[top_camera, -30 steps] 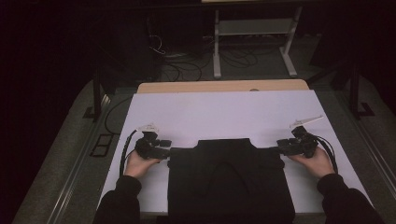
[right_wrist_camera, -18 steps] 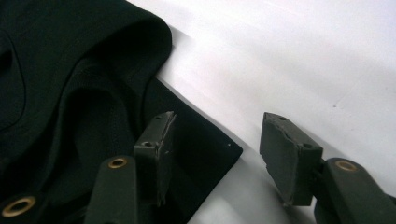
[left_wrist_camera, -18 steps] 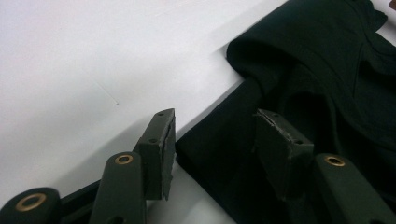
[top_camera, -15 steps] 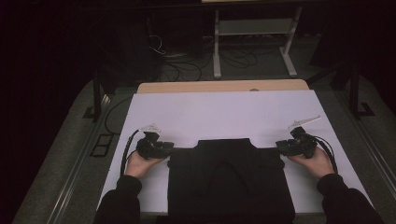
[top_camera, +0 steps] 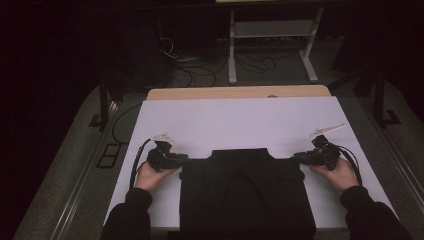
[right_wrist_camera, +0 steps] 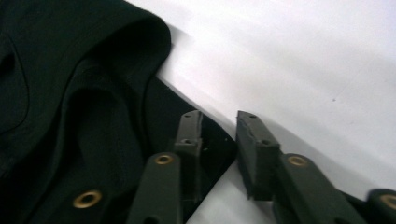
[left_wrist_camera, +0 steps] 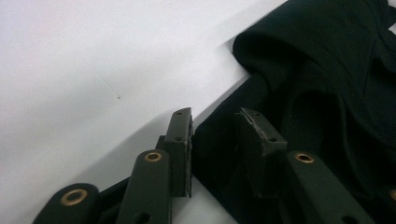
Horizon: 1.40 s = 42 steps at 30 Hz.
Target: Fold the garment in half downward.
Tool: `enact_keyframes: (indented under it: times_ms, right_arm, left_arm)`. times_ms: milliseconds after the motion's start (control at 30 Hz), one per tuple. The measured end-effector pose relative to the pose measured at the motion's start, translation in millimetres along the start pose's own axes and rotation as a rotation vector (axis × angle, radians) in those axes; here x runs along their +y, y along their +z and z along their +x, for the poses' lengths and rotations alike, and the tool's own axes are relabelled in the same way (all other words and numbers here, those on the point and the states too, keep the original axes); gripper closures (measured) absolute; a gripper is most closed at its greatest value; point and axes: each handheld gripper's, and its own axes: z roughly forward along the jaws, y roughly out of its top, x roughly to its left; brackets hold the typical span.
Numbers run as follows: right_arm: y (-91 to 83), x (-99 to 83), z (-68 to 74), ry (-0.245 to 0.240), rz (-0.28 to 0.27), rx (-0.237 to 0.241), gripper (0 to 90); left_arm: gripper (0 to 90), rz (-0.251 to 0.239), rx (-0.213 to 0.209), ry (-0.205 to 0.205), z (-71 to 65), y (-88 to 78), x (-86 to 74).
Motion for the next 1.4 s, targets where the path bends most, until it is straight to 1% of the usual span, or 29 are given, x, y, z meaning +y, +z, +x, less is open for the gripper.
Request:
enact_keyframes:
  times_ms: [133, 200, 267, 367, 400, 467, 533, 667, 733, 867, 933, 967, 1000, 1033, 1133, 1233, 1300, 1400]
  right_arm:
    - [0.6, 0.4, 1.0, -0.006, 0.007, -0.007, 80.9]
    - [0.1, 0.2, 1.1, 0.003, 0.005, -0.005, 85.2]
    - [-0.1, 0.2, 1.4, 0.005, 0.005, -0.003, 85.9]
    - [0.2, 0.5, 2.1, 0.003, 0.008, -0.006, 86.5]
    - [0.2, 0.6, 2.2, 0.003, 0.008, -0.006, 86.7]
    - [0.0, 0.8, 2.0, 0.003, 0.009, -0.008, 86.8]
    - [-0.3, 0.8, 2.3, -0.001, 0.006, -0.020, 87.0]
    - [-0.5, 1.2, 2.9, -0.005, 0.009, -0.025, 87.2]
    - [-0.3, 1.4, 3.3, -0.008, 0.009, -0.031, 87.2]
    - [-1.1, 2.0, 4.9, -0.014, 0.005, -0.047, 87.4]
    - [-1.7, 2.8, 5.9, -0.021, -0.005, -0.058, 87.5]
    - [-1.9, 3.4, 6.8, -0.016, -0.008, -0.060, 87.5]
    - [-2.2, 4.0, 7.7, -0.015, -0.013, -0.066, 87.5]
    - [-2.2, 4.6, 8.6, -0.017, -0.018, -0.071, 87.5]
    - [-1.8, 6.4, 12.0, -0.019, -0.020, -0.087, 87.5]
    - [-1.2, 7.4, 14.3, -0.026, -0.023, -0.105, 87.5]
    - [-1.8, 8.0, 14.9, -0.026, -0.029, -0.107, 87.5]
    - [-3.4, 9.0, 15.3, -0.024, -0.047, -0.107, 87.5]
  left_arm:
    - [71.6, 0.008, 0.008, 0.009, -1.4, 0.7, 0.0]
    - [75.0, 0.014, 0.013, 0.015, -2.1, 0.7, 0.1]
    - [81.3, 0.017, 0.014, 0.014, -3.1, 0.8, 0.3]
    - [84.9, 0.033, 0.027, 0.026, -5.1, 1.5, 1.3]
    - [85.4, 0.039, 0.029, 0.030, -5.4, 1.6, 1.7]
    - [85.9, 0.042, 0.038, 0.025, -6.3, 1.8, 2.5]
    - [86.4, 0.051, 0.041, 0.028, -6.6, 1.0, 3.8]
    - [86.7, 0.059, 0.056, 0.036, -7.9, 0.8, 5.2]
    - [86.9, 0.058, 0.069, 0.047, -8.4, -0.1, 5.9]
    - [87.0, 0.045, 0.087, 0.052, -9.2, -2.5, 6.6]
    - [87.2, 0.049, 0.094, 0.057, -9.2, -3.7, 7.3]
    - [87.2, 0.047, 0.107, 0.056, -9.4, -4.4, 7.9]
    - [87.2, 0.037, 0.111, 0.045, -10.0, -4.7, 8.4]
    - [87.2, 0.040, 0.113, 0.052, -9.6, -6.0, 9.3]
    - [87.3, 0.028, 0.125, 0.051, -10.5, -8.3, 10.4]
    - [87.3, 0.029, 0.138, 0.061, -10.8, -9.2, 11.0]
    - [87.3, 0.027, 0.156, 0.065, -11.1, -10.3, 11.8]
    - [87.4, 0.010, 0.164, 0.067, -10.8, -12.8, 13.7]
